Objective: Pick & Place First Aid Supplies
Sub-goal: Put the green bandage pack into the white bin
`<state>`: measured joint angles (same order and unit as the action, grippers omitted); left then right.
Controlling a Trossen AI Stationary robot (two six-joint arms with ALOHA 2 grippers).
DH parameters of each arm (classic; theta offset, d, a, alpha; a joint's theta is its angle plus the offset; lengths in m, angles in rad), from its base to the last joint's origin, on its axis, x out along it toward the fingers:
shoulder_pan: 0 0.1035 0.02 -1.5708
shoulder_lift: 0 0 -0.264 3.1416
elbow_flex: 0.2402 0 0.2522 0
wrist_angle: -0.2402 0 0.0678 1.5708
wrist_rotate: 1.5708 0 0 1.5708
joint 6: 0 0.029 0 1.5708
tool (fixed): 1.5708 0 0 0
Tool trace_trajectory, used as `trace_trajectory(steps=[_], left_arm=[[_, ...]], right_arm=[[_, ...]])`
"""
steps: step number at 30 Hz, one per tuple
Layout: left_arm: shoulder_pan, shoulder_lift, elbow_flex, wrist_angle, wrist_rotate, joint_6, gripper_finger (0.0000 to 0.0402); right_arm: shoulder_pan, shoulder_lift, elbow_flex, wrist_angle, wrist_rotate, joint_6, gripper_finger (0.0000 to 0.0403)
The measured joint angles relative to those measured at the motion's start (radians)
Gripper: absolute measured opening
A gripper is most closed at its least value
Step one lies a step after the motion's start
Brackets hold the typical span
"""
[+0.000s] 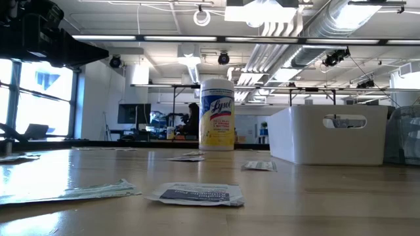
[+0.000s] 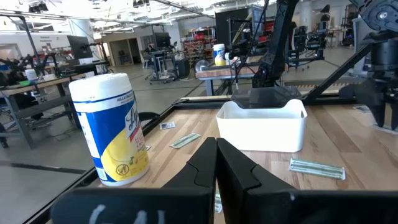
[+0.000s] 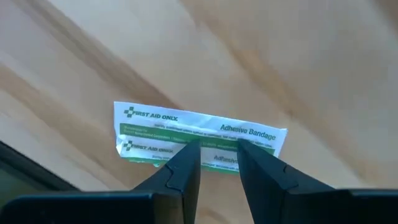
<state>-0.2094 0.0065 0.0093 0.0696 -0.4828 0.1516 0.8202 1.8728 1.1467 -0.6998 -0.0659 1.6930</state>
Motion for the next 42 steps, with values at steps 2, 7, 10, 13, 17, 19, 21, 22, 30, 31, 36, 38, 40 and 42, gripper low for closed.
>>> trace_trajectory(steps=[2, 7, 10, 13, 17, 19, 21, 22, 30, 31, 36, 38, 40, 42], left_arm=[[0.0, 0.0, 0.0, 0.0, 0.0, 0.0, 0.0001], [0.0, 0.0, 0.0, 0.0, 0.0, 0.0, 0.0001], [0.0, 0.0, 0.0, 0.0, 0.0, 0.0, 0.0001], [0.0, 0.0, 0.0, 0.0, 0.0, 0.0, 0.0001], [0.0, 0.0, 0.0, 0.0, 0.0, 0.0, 0.0001], [0.0, 0.0, 0.0, 0.0, 0.0, 0.0, 0.0001], [0.0, 0.0, 0.0, 0.0, 0.0, 0.0, 0.0001], [0.0, 0.0, 0.0, 0.0, 0.0, 0.0, 0.0001], [0.0, 0.0, 0.0, 0.0, 0.0, 0.0, 0.0001], [0.0, 0.0, 0.0, 0.0, 0.0, 0.0, 0.0001], [0.0, 0.0, 0.0, 0.0, 0.0, 0.0, 0.0001], [0.0, 0.0, 0.0, 0.0, 0.0, 0.0, 0.0001], [0.0, 0.0, 0.0, 0.0, 0.0, 0.0, 0.0001], [0.0, 0.0, 0.0, 0.0, 0.0, 0.0, 0.0001]], right_arm=[[-0.017, 0.003, 0.023, -0.014, 0.011, -0.052, 0.01], [-0.009, 0.003, 0.098, -0.009, 0.104, -0.236, 0.01], [0.025, 0.003, 0.124, 0.024, 0.172, -0.362, 0.01], [0.059, 0.002, 0.12, 0.05, 0.16, -0.414, 0.01], [0.089, 0.003, 0.089, 0.09, 0.154, -0.393, 0.01], [0.095, 0.012, 0.085, 0.118, 0.178, -0.394, 0.0096], [0.097, 0.031, 0.084, 0.141, 0.19, -0.413, 0.0091], [0.096, 0.043, 0.082, 0.153, 0.192, -0.433, 0.0089], [0.088, 0.077, 0.082, 0.159, 0.246, -0.51, 0.0083], [0.088, 0.077, 0.082, 0.16, 0.261, -0.52, 0.0083], [0.076, 0.077, 0.082, 0.139, 0.265, -0.535, 0.0083], [0.07, 0.077, 0.082, 0.114, 0.276, -0.546, 0.0083], [0.058, 0.077, 0.082, 0.094, 0.287, -0.55, 0.0083], [0.048, 0.077, 0.082, 0.086, 0.297, -0.558, 0.0083]])
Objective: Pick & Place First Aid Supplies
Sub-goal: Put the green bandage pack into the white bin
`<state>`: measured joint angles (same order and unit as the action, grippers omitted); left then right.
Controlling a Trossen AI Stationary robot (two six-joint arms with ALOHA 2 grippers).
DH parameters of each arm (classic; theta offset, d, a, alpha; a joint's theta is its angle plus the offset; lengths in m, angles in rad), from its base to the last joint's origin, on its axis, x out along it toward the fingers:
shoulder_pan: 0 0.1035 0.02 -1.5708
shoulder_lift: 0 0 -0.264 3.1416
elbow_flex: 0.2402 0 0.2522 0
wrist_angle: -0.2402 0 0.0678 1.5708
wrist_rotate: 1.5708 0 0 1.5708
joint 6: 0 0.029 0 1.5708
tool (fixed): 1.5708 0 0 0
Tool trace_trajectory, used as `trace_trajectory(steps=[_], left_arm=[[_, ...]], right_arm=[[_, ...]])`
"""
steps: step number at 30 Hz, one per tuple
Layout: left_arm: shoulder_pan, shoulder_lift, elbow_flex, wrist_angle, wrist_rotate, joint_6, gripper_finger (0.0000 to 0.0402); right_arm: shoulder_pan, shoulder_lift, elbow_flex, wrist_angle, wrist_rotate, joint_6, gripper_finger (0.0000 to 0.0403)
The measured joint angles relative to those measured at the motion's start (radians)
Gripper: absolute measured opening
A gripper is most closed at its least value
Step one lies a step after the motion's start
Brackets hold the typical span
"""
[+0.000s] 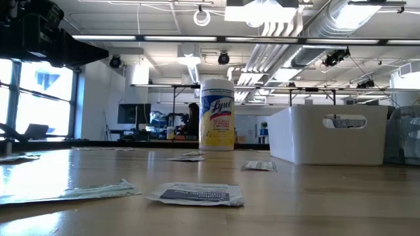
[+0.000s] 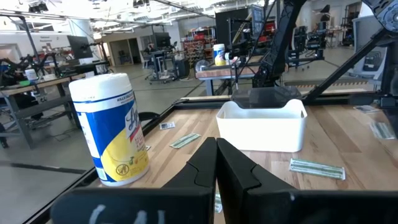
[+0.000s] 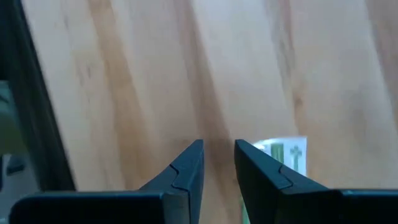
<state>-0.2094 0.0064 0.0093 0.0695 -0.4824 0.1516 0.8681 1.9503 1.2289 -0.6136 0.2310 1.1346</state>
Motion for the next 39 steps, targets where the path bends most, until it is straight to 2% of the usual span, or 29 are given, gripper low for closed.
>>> trace_trajectory(steps=[6, 24, 39], left_arm=[[0.0, 0.0, 0.0, 0.0, 0.0, 0.0, 0.0001], [0.0, 0.0, 0.0, 0.0, 0.0, 0.0, 0.0001], [0.0, 0.0, 0.0, 0.0, 0.0, 0.0, 0.0001]], right_arm=[[-0.024, -0.002, 0.0, -0.006, 0.006, -0.039, 0.0083], [-0.008, -0.034, 0.0, -0.116, 0.006, 0.045, 0.0083], [0.019, 0.005, 0.0, -0.096, -0.004, -0.011, 0.0083]])
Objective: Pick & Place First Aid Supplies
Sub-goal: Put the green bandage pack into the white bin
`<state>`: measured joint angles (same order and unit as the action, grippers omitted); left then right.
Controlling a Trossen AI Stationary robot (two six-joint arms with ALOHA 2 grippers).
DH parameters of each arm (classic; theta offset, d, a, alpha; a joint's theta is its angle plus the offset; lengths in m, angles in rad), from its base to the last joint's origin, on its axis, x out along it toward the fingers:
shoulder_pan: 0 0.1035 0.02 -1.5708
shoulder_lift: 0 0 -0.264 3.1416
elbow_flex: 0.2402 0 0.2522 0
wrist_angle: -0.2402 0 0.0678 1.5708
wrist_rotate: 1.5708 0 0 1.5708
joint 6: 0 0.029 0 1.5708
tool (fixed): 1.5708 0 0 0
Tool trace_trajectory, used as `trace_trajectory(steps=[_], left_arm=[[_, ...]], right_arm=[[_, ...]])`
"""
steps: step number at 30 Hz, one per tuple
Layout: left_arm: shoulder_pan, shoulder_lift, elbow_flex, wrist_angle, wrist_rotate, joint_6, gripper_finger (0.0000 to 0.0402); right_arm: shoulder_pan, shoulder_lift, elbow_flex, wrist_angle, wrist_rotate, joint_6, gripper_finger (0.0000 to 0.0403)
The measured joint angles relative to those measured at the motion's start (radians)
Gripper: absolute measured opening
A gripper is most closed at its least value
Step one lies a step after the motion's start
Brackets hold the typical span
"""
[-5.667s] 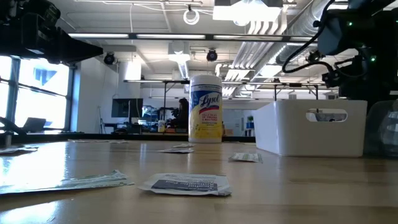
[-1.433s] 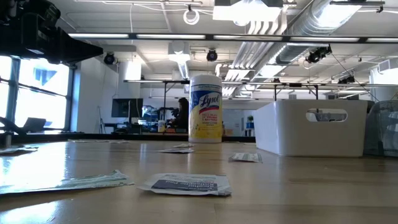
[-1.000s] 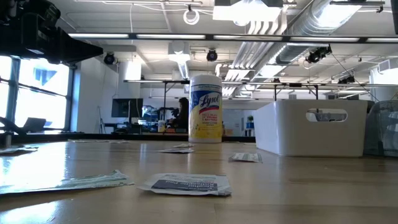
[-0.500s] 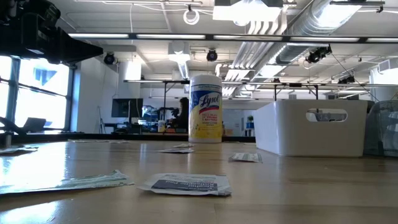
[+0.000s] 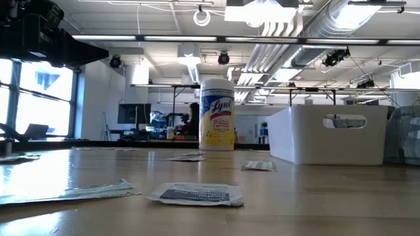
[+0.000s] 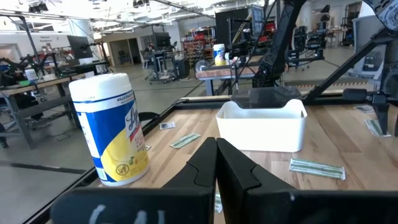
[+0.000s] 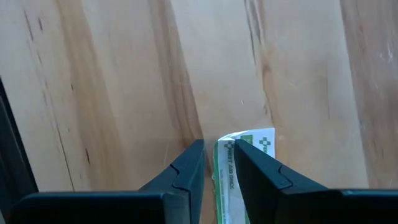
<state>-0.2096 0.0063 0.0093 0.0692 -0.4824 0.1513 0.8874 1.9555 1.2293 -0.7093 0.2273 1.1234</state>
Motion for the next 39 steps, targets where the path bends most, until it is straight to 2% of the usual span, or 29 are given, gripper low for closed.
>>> trace_trajectory(steps=[9, 20, 32, 39], left_arm=[[0.0, 0.0, 0.0, 0.0, 0.0, 0.0, 0.0001], [0.0, 0.0, 0.0, 0.0, 0.0, 0.0, 0.0001], [0.0, 0.0, 0.0, 0.0, 0.0, 0.0, 0.0001], [0.0, 0.0, 0.0, 0.0, 0.0, 0.0, 0.0001]], right_arm=[[-0.003, 0.006, 0.0, 0.005, 0.027, -0.009, 0.0074], [-0.034, 0.008, 0.001, 0.013, 0.063, 0.001, 0.0005], [-0.058, 0.004, -0.001, 0.04, 0.058, 0.002, 0.0002], [-0.064, -0.074, -0.002, 0.061, 0.111, 0.002, 0.0001]])
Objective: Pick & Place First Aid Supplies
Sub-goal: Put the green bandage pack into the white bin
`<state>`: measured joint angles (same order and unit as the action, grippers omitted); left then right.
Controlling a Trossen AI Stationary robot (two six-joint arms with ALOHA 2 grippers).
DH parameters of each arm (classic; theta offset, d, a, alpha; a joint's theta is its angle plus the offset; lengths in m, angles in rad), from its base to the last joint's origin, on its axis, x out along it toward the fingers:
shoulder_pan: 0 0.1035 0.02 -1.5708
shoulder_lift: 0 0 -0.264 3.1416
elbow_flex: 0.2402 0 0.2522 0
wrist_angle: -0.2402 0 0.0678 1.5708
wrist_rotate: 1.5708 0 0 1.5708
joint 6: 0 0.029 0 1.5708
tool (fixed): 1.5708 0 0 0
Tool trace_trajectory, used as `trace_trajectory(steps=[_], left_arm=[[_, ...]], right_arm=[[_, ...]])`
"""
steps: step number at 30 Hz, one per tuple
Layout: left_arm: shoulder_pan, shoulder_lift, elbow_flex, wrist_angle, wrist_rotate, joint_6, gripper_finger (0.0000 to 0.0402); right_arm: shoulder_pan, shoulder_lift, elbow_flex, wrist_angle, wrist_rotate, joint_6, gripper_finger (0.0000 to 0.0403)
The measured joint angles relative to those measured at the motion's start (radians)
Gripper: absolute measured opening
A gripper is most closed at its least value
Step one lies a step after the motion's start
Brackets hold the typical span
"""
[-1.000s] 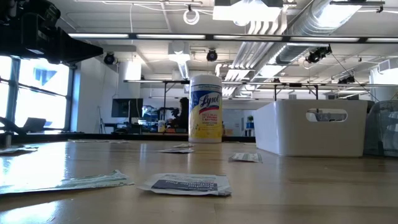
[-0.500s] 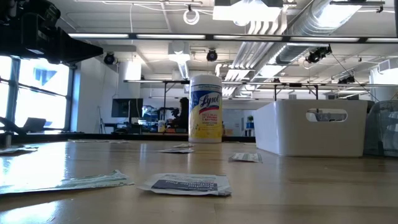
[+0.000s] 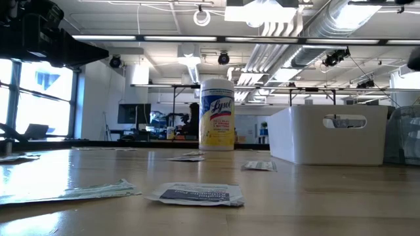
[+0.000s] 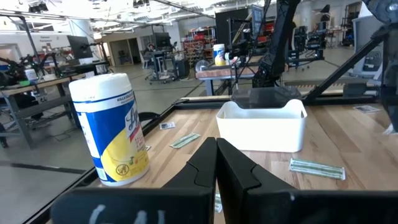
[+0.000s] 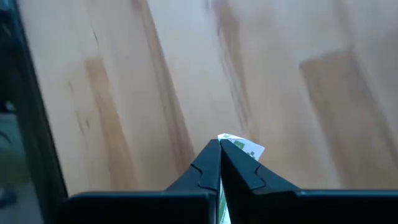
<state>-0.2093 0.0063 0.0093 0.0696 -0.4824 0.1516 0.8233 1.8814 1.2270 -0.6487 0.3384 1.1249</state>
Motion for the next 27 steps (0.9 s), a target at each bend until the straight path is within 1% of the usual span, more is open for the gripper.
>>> trace_trajectory(steps=[3, 7, 11, 13, 17, 20, 23, 27], left_arm=[[0.0, 0.0, 0.0, 0.0, 0.0, 0.0, 0.0001], [0.0, 0.0, 0.0, 0.0, 0.0, 0.0, 0.0001], [0.0, 0.0, 0.0, 0.0, 0.0, 0.0, 0.0001], [0.0, 0.0, 0.0, 0.0, 0.0, 0.0, 0.0001], [0.0, 0.0, 0.0, 0.0, 0.0, 0.0, 0.0001], [0.0, 0.0, 0.0, 0.0, 0.0, 0.0, 0.0001], [0.0, 0.0, 0.0, 0.0, 0.0, 0.0, 0.0001], [0.0, 0.0, 0.0, 0.0, 0.0, 0.0, 0.0001]], right_arm=[[-0.014, -0.055, 0.0, 0.002, 0.061, -0.006, 0.0001], [-0.062, -0.137, 0.0, -0.021, 0.174, -0.008, 0.0002], [-0.157, -0.219, 0.001, -0.058, 0.276, -0.01, 0.0001], [-0.221, -0.255, 0.001, -0.086, 0.307, -0.048, 0.0001], [-0.377, -0.307, 0.002, -0.134, 0.315, -0.137, 0.0001], [-0.5, -0.312, 0.002, -0.186, 0.306, -0.203, 0.0001], [-0.606, -0.3, -0.013, -0.228, 0.297, -0.203, 0.0001], [-0.7, -0.292, -0.099, -0.228, 0.232, -0.159, 0.0002]])
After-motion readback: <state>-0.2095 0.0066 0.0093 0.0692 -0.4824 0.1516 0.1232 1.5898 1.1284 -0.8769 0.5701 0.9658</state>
